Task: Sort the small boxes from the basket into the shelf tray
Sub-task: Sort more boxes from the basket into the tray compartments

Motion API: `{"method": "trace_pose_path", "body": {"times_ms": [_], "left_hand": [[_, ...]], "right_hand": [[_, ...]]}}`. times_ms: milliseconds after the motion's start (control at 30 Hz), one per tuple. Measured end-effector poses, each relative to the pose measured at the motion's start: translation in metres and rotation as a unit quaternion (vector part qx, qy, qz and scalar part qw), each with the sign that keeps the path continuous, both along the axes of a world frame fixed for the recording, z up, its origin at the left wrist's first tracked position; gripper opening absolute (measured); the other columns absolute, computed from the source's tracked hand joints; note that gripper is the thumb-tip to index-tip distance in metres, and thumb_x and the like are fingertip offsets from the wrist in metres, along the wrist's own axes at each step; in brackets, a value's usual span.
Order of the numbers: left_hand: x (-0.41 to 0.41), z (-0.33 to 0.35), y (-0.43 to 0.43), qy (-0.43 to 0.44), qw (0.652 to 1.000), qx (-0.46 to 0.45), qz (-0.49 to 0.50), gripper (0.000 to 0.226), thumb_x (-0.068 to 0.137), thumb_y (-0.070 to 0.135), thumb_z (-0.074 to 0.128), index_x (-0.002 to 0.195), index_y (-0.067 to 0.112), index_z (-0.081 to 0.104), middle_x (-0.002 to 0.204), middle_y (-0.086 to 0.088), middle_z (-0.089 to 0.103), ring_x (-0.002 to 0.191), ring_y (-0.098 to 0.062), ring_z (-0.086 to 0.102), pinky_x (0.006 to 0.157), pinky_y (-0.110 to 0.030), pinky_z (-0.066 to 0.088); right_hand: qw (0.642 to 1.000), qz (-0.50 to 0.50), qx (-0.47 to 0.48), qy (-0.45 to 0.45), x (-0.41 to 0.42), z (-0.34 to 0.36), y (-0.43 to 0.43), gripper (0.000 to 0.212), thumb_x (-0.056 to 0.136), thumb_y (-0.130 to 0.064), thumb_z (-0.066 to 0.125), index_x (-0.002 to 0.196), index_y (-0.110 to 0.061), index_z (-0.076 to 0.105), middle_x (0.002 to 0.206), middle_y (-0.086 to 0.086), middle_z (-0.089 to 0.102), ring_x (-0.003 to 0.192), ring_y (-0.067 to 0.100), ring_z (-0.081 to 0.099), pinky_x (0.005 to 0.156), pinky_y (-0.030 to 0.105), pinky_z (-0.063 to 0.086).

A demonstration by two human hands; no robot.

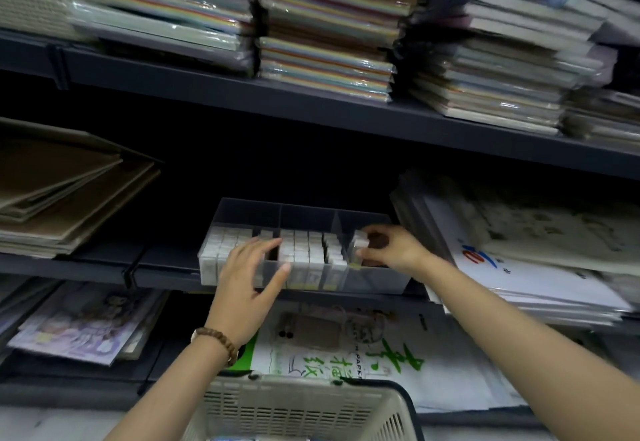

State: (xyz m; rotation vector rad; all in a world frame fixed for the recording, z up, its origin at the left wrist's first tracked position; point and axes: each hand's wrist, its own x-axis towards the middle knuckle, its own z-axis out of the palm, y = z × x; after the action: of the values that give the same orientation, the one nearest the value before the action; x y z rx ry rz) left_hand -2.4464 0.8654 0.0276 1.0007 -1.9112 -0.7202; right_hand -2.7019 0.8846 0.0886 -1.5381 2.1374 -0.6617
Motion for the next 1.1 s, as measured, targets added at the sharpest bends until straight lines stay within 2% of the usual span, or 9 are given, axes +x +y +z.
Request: {"method": "trace_pose_path", "body": {"times_ms": [167, 367, 467, 567, 633, 800, 900, 1000, 1100], "left_hand": [[0.003, -0.012, -0.003, -0.053, 0.998, -0.011, 0.012, 0.050, 0.083, 0.062, 0.039, 0.129, 0.043, 0.040, 0.142, 0.013, 0.033, 0.127, 0.012, 0.011, 0.108, -0.024, 0.013], [0.003, -0.014, -0.002, -0.064, 0.998, -0.013, 0.023, 0.055, 0.082, 0.064, 0.036, 0.130, 0.038, 0.042, 0.144, 0.010, 0.034, 0.128, 0.009, 0.009, 0.110, -0.026, 0.010], [0.003, -0.013, -0.001, -0.077, 0.997, -0.022, 0.023, 0.057, 0.082, 0.064, 0.036, 0.131, 0.036, 0.043, 0.140, 0.014, 0.033, 0.124, 0.016, 0.002, 0.110, -0.024, 0.004], [0.005, -0.011, -0.001, -0.089, 0.995, -0.043, 0.011, 0.058, 0.082, 0.063, 0.036, 0.132, 0.034, 0.044, 0.130, 0.022, 0.031, 0.121, 0.021, 0.001, 0.110, -0.021, 0.000], [0.008, -0.009, 0.001, -0.102, 0.994, -0.050, 0.002, 0.058, 0.083, 0.062, 0.036, 0.133, 0.033, 0.042, 0.132, 0.024, 0.031, 0.126, 0.016, 0.004, 0.111, -0.020, -0.002], [0.022, -0.007, 0.016, -0.114, 0.992, -0.036, -0.025, 0.061, 0.081, 0.066, 0.033, 0.134, 0.036, 0.041, 0.142, 0.021, 0.032, 0.139, 0.000, 0.014, 0.115, -0.030, 0.012], [0.035, -0.020, 0.036, -0.127, 0.989, -0.013, -0.068, 0.059, 0.081, 0.067, 0.032, 0.132, 0.038, 0.041, 0.137, 0.024, 0.032, 0.135, 0.004, 0.019, 0.112, -0.026, 0.016], [0.049, -0.055, 0.060, -0.208, 0.961, 0.120, -0.134, 0.067, 0.076, 0.072, 0.031, 0.132, 0.038, 0.042, 0.134, 0.020, 0.036, 0.130, 0.002, 0.028, 0.107, -0.024, 0.029], [0.059, -0.112, 0.086, -0.298, 0.905, 0.246, -0.178, 0.061, 0.082, 0.066, 0.038, 0.133, 0.032, 0.043, 0.136, 0.011, 0.044, 0.126, -0.008, 0.042, 0.101, -0.024, 0.035]], "right_hand": [[0.999, -0.037, 0.028, -0.017, 0.012, -0.018, -0.012, 0.052, 0.082, -0.019, 0.072, 0.127, -0.004, 0.053, 0.107, 0.006, 0.065, 0.105, 0.022, 0.058, 0.086, 0.027, 0.046], [0.986, -0.052, 0.076, -0.141, 0.006, -0.009, -0.014, 0.049, 0.088, -0.031, 0.064, 0.129, -0.005, 0.054, 0.128, 0.010, 0.059, 0.115, 0.022, 0.058, 0.098, 0.028, 0.045], [0.983, -0.038, 0.105, -0.146, 0.006, -0.006, -0.015, 0.055, 0.089, -0.033, 0.061, 0.133, -0.002, 0.050, 0.136, 0.011, 0.053, 0.121, 0.022, 0.055, 0.101, 0.027, 0.044], [0.987, -0.041, 0.102, -0.117, 0.007, -0.007, -0.013, 0.051, 0.089, -0.035, 0.061, 0.127, -0.002, 0.055, 0.127, 0.008, 0.059, 0.117, 0.021, 0.056, 0.092, 0.023, 0.044], [0.992, -0.044, 0.080, -0.083, 0.011, -0.005, -0.009, 0.044, 0.089, -0.036, 0.061, 0.119, -0.004, 0.059, 0.112, 0.004, 0.063, 0.113, 0.022, 0.056, 0.087, 0.024, 0.043], [0.986, -0.035, -0.081, -0.142, 0.024, 0.005, 0.025, 0.045, 0.090, -0.022, 0.061, 0.129, -0.003, 0.051, 0.127, 0.010, 0.057, 0.116, 0.023, 0.056, 0.097, 0.036, 0.049], [0.971, 0.000, -0.160, -0.177, 0.029, 0.003, 0.064, 0.028, 0.090, -0.020, 0.061, 0.117, -0.014, 0.059, 0.113, 0.001, 0.064, 0.103, 0.012, 0.062, 0.084, 0.023, 0.055], [0.962, 0.012, -0.091, -0.256, 0.041, -0.034, 0.097, 0.010, 0.089, -0.020, 0.062, 0.098, -0.023, 0.063, 0.096, -0.002, 0.071, 0.083, 0.009, 0.070, 0.067, 0.019, 0.055], [0.958, 0.016, 0.097, -0.270, 0.056, -0.113, 0.124, 0.016, 0.089, -0.018, 0.062, 0.104, -0.013, 0.064, 0.095, 0.000, 0.069, 0.076, 0.009, 0.067, 0.064, 0.018, 0.053]]}}
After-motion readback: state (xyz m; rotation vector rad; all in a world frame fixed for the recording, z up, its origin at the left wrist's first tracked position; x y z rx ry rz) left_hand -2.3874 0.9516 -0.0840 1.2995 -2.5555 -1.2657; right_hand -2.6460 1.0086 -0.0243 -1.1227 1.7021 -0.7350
